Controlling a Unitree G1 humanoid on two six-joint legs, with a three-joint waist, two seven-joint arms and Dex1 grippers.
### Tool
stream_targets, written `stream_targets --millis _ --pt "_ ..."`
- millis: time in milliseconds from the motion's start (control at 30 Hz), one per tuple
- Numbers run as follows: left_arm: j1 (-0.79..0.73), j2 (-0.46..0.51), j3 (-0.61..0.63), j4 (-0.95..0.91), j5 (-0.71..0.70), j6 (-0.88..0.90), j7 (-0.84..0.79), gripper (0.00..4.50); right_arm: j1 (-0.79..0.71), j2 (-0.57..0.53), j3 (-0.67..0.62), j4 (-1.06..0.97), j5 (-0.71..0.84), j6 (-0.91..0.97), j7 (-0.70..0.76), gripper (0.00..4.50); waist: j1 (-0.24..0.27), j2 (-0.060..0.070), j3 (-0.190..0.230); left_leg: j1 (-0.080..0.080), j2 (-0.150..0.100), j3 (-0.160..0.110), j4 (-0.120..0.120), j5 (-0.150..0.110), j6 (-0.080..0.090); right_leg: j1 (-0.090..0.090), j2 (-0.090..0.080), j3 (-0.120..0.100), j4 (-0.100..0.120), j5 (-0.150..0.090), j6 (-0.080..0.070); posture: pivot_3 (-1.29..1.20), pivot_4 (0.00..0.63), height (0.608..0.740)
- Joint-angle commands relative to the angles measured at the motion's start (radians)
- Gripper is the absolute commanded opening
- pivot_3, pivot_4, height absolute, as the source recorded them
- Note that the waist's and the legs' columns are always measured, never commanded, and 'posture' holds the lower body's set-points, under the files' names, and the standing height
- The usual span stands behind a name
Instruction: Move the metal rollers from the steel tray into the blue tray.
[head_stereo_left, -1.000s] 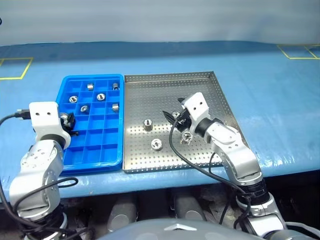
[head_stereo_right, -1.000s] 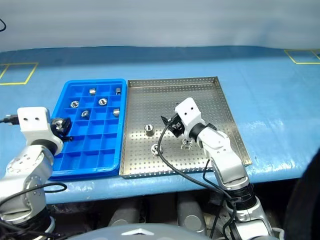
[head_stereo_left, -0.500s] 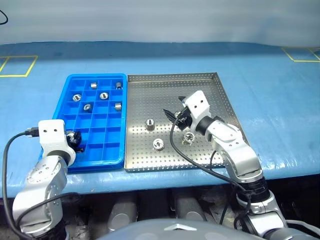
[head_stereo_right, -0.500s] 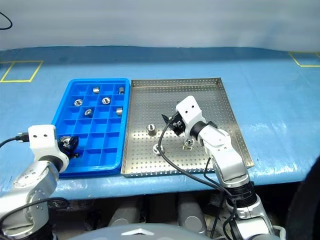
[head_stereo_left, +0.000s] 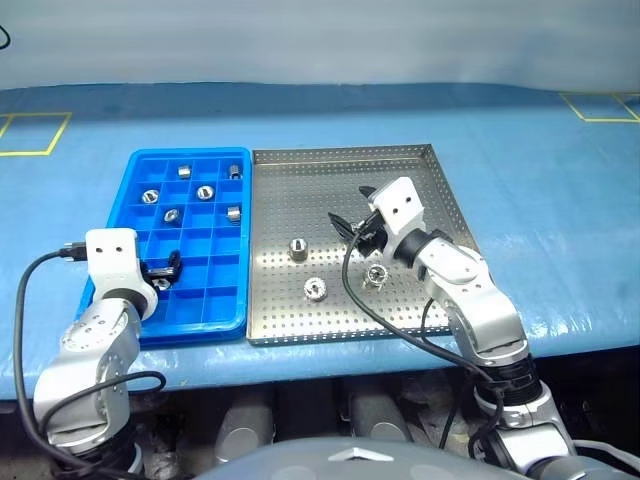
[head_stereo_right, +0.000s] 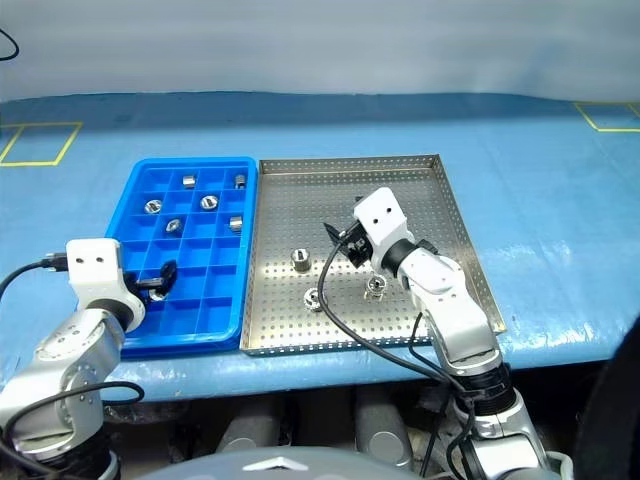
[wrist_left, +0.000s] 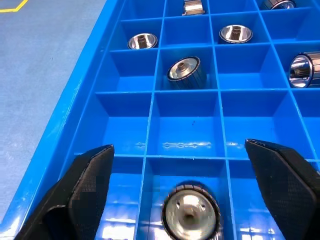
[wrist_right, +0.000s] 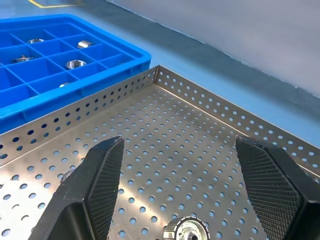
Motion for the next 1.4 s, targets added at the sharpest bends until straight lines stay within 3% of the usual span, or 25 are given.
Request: stream_targets --millis 33,200,433,700,1100,1367,1400 --pt "-0.081 -0.025 -0.034 -0.059 -0.104 -0.041 -0.08 4.47 0.02 -0.039 -0.003 -0.092 0.056 -0.01 0.078 3.72 0.004 0.0 0.0 0.0 0.0 0.0 0.0 0.0 0.0 0.0 0.0 0.0 0.0 0.0 0.0 -0.1 0.15 0.74" --pt "-0.191 -0.028 -0.182 -0.004 -0.187 -0.056 -0.167 4.47 0.073 -0.158 -0.007 -0.146 0.042 0.032 0.124 3.72 -0.005 -0.001 0.0 0.0 -0.001 0.001 0.001 0.0 0.001 0.001 -0.001 0.0 -0.001 0.0 0.0 -0.15 0.15 0.74" --pt "-0.276 0.009 -0.389 0.208 -0.118 -0.111 -0.174 4.47 0.164 -0.254 -0.014 -0.22 0.061 0.082 0.154 3.72 -0.058 0.0 0.0 0.0 0.0 0.001 0.0 -0.001 0.001 0.0 0.002 0.002 0.0 0.001 0.002 -0.24 0.15 0.74" --pt "-0.271 0.03 -0.448 0.335 -0.087 -0.143 -0.184 4.47 0.206 -0.258 -0.036 -0.273 0.056 0.119 0.119 3.72 -0.109 -0.001 0.0 0.0 0.0 0.002 0.001 -0.001 0.001 0.0 0.002 0.005 0.0 0.001 0.007 -0.28 0.15 0.74" --pt "-0.286 -0.003 -0.529 0.499 -0.035 -0.18 -0.175 4.47 0.194 -0.236 -0.035 -0.286 0.058 0.113 0.09 3.72 -0.137 0.0 -0.001 0.0 -0.001 0.002 0.001 -0.001 0.002 0.0 0.002 0.006 0.0 0.001 0.009 -0.29 0.15 0.74" --pt "-0.305 -0.034 -0.519 0.55 -0.013 -0.18 -0.162 4.47 0.191 -0.22 -0.037 -0.284 0.055 0.105 0.075 3.72 -0.14 0.001 -0.001 0.001 -0.001 0.002 0.002 -0.001 0.002 0.001 0.002 0.007 0.0 0.001 0.011 -0.29 0.15 0.74" --pt "-0.304 -0.035 -0.518 0.55 -0.013 -0.178 -0.162 4.31 0.191 -0.219 -0.039 -0.284 0.055 0.103 0.074 3.72 -0.14 0.001 -0.001 0.001 -0.001 0.002 0.002 0.0 0.002 0.001 0.002 0.007 0.0 0.001 0.012 -0.29 0.15 0.74"
